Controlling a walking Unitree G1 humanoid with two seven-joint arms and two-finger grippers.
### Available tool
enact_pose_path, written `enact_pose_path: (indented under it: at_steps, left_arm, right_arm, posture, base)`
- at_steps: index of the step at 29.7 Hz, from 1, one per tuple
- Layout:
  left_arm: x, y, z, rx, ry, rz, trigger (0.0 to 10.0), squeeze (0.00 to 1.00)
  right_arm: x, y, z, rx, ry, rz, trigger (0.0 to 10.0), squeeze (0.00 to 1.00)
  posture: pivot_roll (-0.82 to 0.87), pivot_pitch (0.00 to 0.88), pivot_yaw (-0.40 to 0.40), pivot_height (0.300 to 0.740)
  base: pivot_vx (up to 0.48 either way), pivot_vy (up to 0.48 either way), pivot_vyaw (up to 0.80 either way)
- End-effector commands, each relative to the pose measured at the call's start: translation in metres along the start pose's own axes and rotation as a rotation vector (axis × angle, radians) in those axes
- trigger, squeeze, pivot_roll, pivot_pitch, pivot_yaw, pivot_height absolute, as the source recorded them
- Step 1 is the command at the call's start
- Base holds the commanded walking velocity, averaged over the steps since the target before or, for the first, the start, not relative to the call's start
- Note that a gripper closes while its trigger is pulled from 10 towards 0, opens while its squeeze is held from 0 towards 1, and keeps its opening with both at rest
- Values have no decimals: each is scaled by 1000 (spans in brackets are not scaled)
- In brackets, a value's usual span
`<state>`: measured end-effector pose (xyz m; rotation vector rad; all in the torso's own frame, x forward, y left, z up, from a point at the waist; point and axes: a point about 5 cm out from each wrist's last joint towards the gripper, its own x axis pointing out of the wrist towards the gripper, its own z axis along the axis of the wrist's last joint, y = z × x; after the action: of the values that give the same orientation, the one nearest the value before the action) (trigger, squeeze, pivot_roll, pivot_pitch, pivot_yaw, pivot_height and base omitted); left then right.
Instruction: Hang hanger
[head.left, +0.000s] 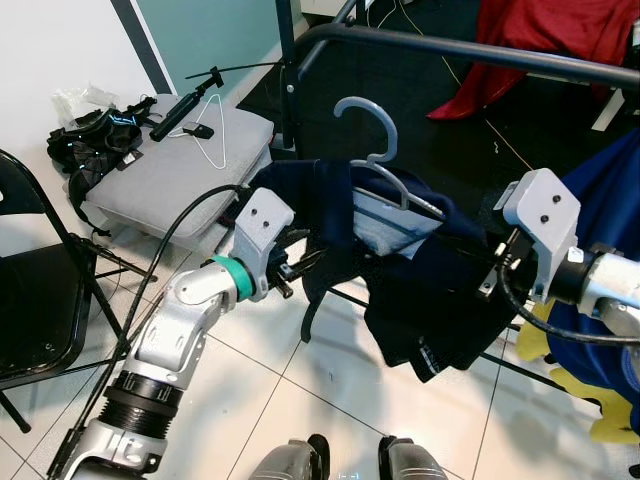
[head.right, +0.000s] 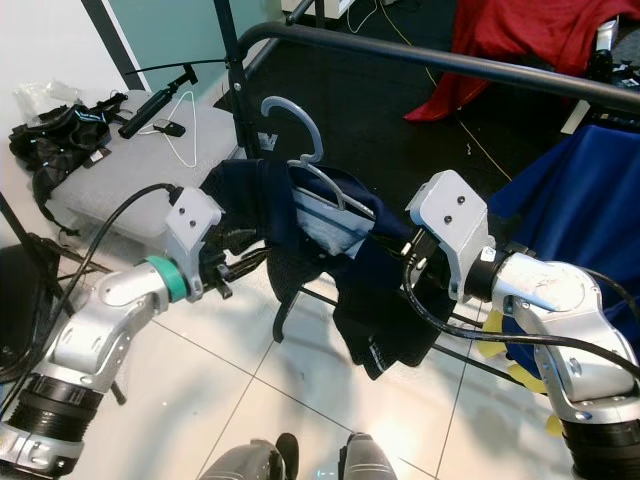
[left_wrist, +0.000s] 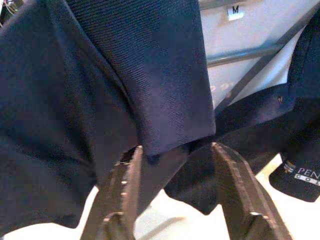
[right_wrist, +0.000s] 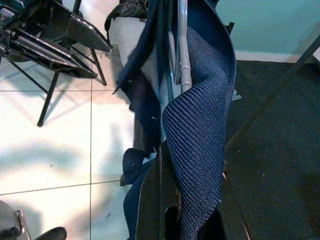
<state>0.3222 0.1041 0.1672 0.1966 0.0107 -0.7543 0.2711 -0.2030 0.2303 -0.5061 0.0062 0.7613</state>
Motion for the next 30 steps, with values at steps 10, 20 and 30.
enact_pose_path:
  at_steps: [10,20,30]
  left_arm:
    - [8,-2,-2,-29,-2,23,10000,1000]
    - [21,-6,1,-54,-20,57,10000,0]
    - [27,9,4,-15,-26,224,10000,0]
  right_arm:
    - [1,8,9,7,-39,41,10000,0]
    - [3,12,15,2,-64,64,10000,0]
    - [3,18,22,-6,-84,94,10000,0]
  posture:
    - [-150,104,184,740]
    - [-155,105,187,740]
    - [-158,105,193,740]
  base:
    - [0,0,0]
    - [0,0,0]
    - [0,0,0]
